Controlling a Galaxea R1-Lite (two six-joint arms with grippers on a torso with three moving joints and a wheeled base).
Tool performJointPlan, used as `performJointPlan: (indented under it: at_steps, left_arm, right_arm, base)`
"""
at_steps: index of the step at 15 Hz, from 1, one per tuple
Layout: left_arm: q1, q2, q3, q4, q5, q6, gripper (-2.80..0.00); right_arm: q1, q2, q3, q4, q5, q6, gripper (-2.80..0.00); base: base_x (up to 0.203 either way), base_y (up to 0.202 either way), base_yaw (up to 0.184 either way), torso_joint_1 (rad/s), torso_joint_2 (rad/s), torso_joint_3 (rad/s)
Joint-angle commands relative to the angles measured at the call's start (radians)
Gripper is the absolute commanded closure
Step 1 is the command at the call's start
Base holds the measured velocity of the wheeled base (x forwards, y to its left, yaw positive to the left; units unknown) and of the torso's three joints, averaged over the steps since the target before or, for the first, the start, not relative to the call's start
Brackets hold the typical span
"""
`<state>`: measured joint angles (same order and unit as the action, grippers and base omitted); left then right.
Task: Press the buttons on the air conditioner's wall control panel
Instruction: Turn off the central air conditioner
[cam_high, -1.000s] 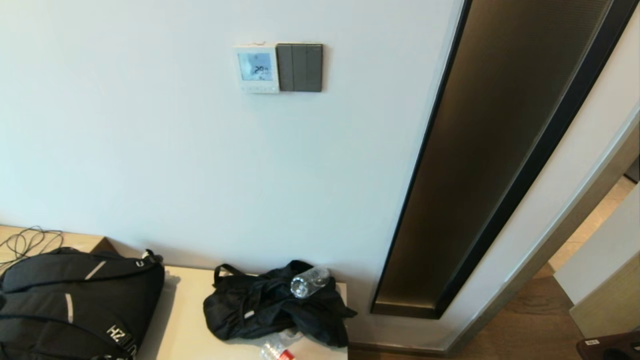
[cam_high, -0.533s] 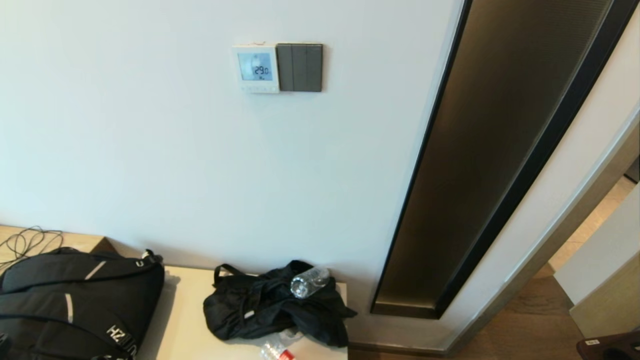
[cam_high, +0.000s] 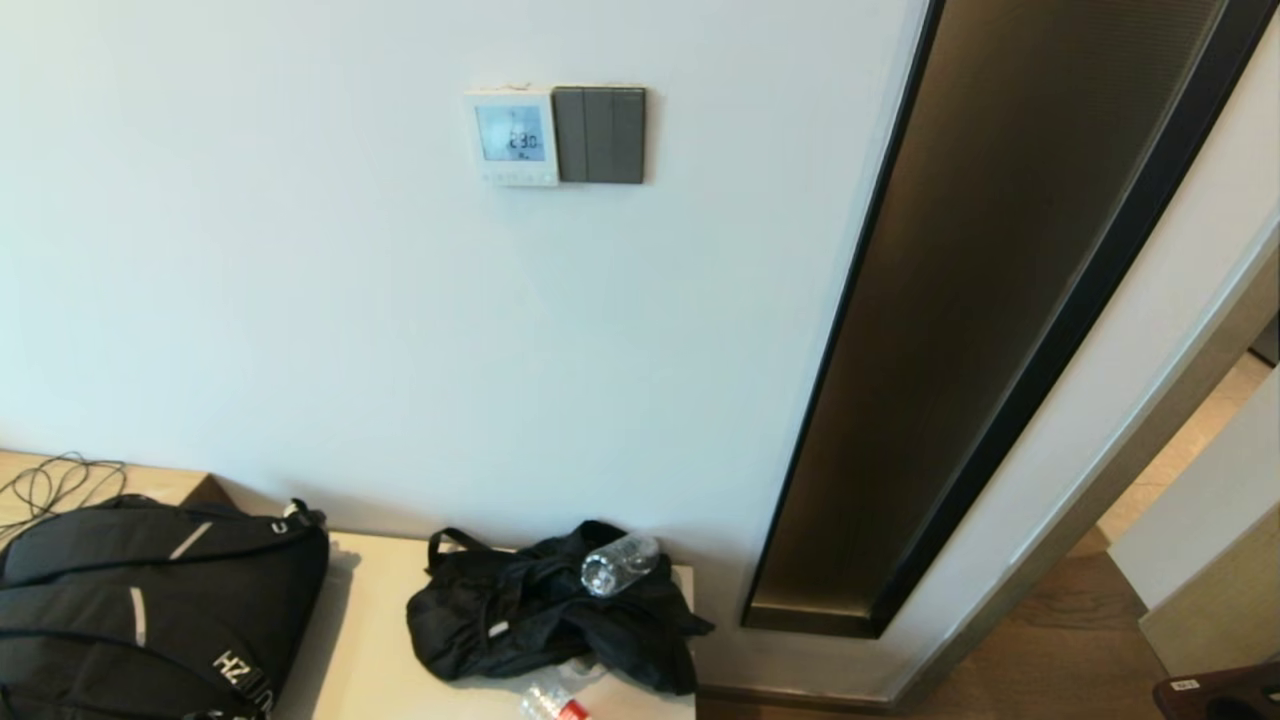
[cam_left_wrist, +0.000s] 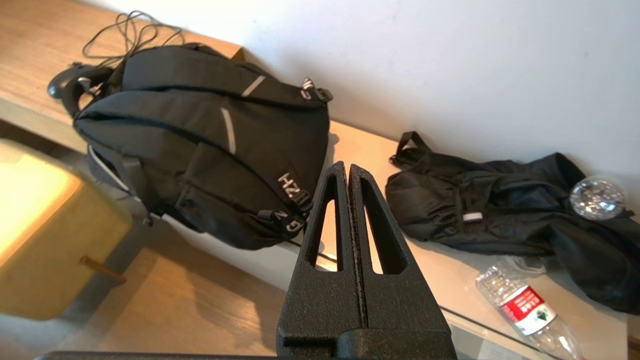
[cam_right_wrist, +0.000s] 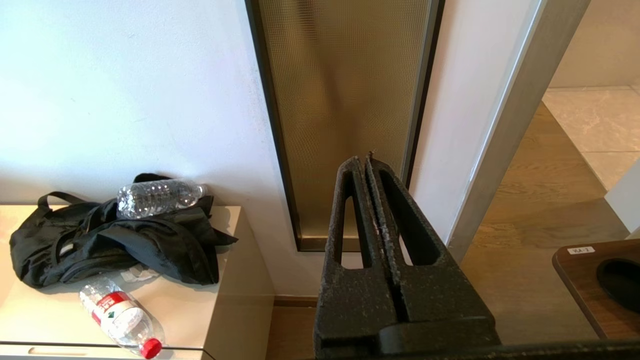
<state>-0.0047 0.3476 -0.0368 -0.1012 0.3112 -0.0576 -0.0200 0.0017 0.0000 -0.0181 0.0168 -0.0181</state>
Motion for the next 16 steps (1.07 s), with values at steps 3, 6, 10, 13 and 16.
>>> performJointPlan:
  at_steps: [3,6,10,13,16]
  left_arm:
    - [0.009,-0.256,-0.016,0.094,-0.152,0.042,0.0]
    - [0.009,-0.349,-0.012,0.215,-0.303,0.055,0.0]
    - [0.008,-0.349,-0.01,0.213,-0.307,0.048,0.0]
    - [0.008,-0.349,-0.006,0.202,-0.307,0.045,0.0]
    - [0.008,-0.349,-0.005,0.196,-0.307,0.035,0.0]
  right_arm:
    - [0.0,0.0,0.0,0.0,0.0,0.0,0.0]
    - [0.0,0.0,0.0,0.0,0.002,0.0,0.0]
    - [0.0,0.001,0.0,0.0,0.0,0.0,0.0]
    - [0.0,0.0,0.0,0.0,0.0,0.0,0.0]
    - [0.0,0.001,0.001,0.0,0.001,0.0,0.0]
  base:
    - [0.0,0.0,0.0,0.0,0.0,0.0]
    - [0.0,0.0,0.0,0.0,0.0,0.0]
    - [0.0,0.0,0.0,0.0,0.0,0.0]
    - [0.0,0.0,0.0,0.0,0.0,0.0]
    - [0.0,0.0,0.0,0.0,0.0,0.0]
